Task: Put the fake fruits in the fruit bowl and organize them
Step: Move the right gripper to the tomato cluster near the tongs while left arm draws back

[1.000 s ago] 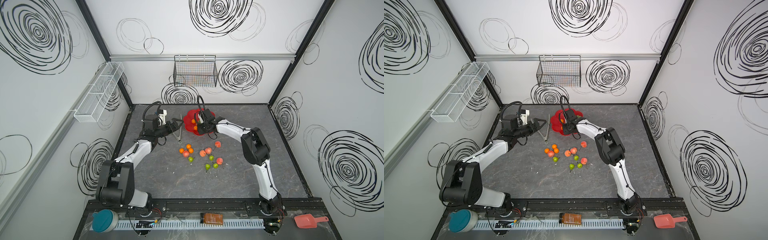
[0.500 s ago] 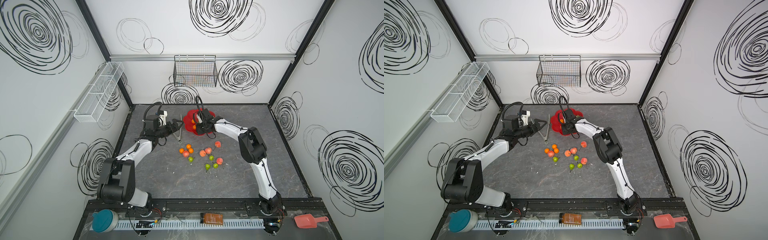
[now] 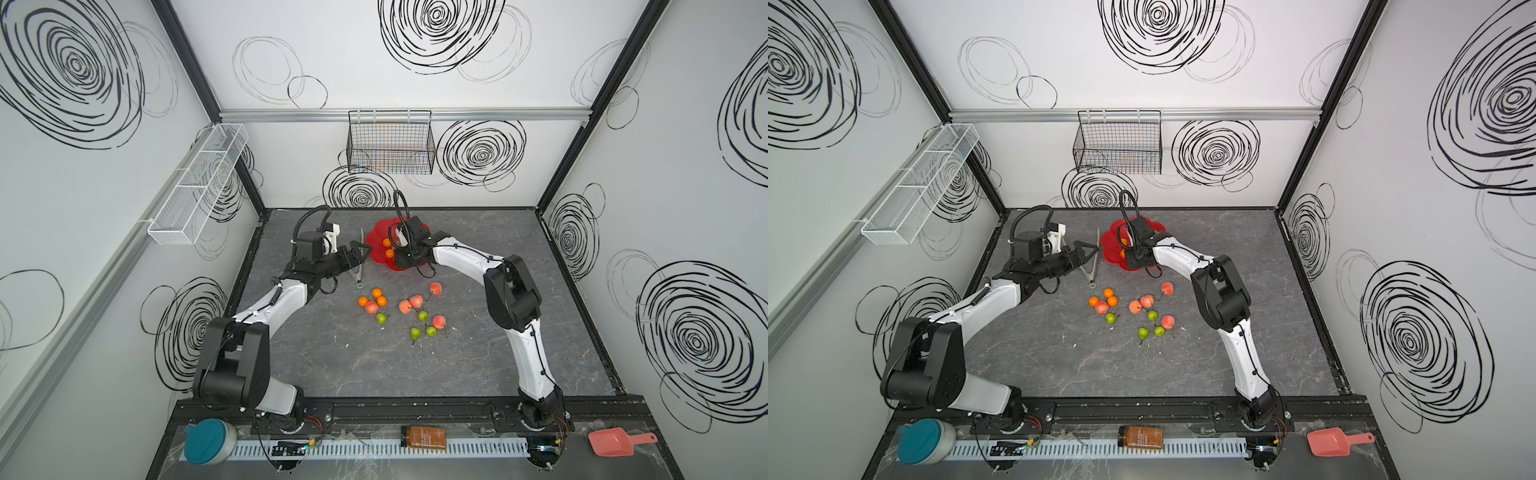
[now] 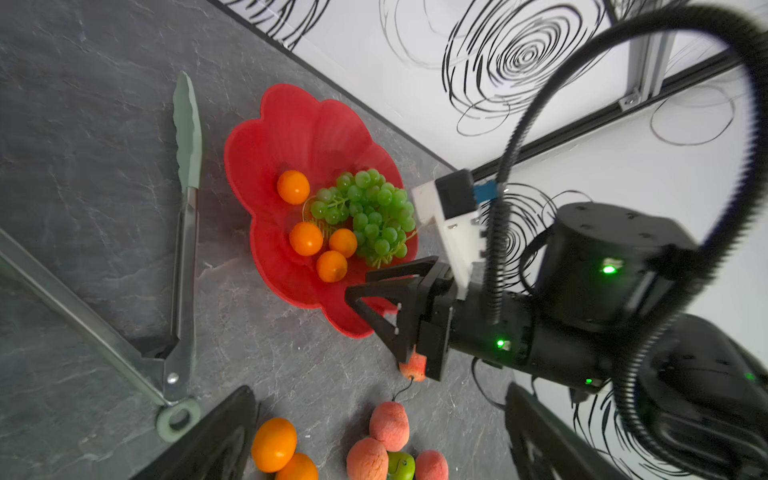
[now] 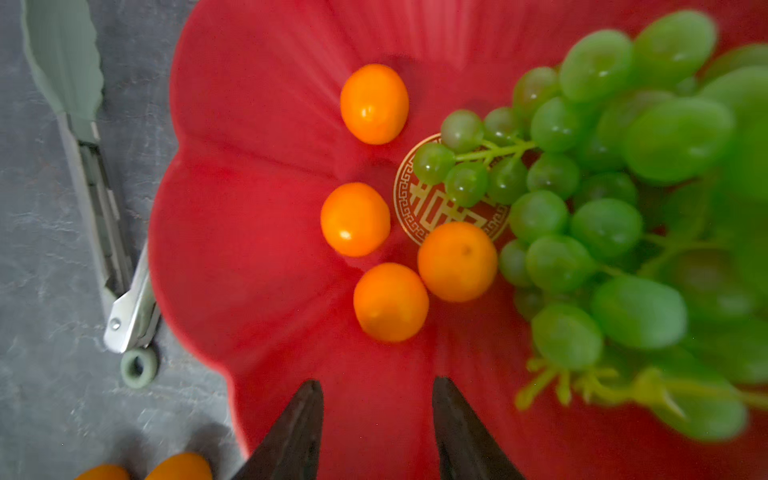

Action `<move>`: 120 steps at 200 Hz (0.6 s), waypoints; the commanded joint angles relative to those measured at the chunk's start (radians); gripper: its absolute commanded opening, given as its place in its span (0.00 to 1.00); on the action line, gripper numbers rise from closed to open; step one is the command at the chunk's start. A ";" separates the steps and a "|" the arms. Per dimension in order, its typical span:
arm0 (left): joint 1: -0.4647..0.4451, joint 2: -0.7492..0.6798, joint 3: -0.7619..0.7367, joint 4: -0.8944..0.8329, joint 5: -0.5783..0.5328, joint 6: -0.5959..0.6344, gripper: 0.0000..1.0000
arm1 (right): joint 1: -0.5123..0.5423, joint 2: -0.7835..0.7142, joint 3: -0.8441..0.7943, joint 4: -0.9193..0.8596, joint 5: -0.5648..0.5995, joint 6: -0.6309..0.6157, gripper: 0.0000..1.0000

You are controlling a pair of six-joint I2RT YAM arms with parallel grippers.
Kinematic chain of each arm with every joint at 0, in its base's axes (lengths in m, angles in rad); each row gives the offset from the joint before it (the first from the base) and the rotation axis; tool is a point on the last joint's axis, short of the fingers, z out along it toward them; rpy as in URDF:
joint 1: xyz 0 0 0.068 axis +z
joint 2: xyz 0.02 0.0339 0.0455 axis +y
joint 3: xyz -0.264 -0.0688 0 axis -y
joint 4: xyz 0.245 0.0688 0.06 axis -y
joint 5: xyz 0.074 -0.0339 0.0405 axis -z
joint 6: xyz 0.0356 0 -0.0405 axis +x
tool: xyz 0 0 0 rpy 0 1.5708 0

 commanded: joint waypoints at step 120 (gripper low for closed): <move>-0.050 -0.471 -0.227 -0.288 -0.135 0.083 0.96 | 0.176 -0.318 -0.405 0.216 -0.032 0.135 0.48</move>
